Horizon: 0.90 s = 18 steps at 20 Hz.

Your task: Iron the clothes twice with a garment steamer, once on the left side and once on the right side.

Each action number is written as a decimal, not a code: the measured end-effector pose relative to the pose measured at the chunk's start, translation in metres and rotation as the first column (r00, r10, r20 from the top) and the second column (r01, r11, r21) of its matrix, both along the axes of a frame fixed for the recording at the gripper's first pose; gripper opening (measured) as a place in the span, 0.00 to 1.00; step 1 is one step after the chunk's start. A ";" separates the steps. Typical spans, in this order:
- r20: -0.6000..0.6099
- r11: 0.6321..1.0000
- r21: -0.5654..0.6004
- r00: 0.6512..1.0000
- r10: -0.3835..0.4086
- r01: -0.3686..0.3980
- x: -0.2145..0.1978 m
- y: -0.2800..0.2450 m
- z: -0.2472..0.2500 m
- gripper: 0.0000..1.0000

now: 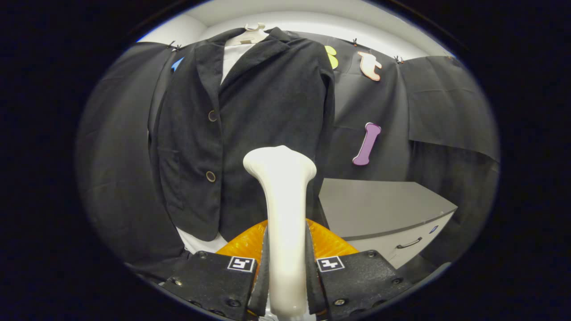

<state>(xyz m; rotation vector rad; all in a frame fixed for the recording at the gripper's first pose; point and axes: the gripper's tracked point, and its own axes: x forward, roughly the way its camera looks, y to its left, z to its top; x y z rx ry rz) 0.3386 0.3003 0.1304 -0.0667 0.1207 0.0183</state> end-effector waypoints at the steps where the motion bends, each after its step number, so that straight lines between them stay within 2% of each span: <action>1: -0.002 1.000 -0.001 1.000 0.002 -0.002 -0.001 0.002 -0.004 0.37; 6: -0.013 1.000 -0.015 1.000 0.018 -0.018 -0.003 0.011 -0.031 0.37; 18: -0.135 0.999 -0.043 0.990 0.027 -0.034 0.001 0.013 -0.114 0.37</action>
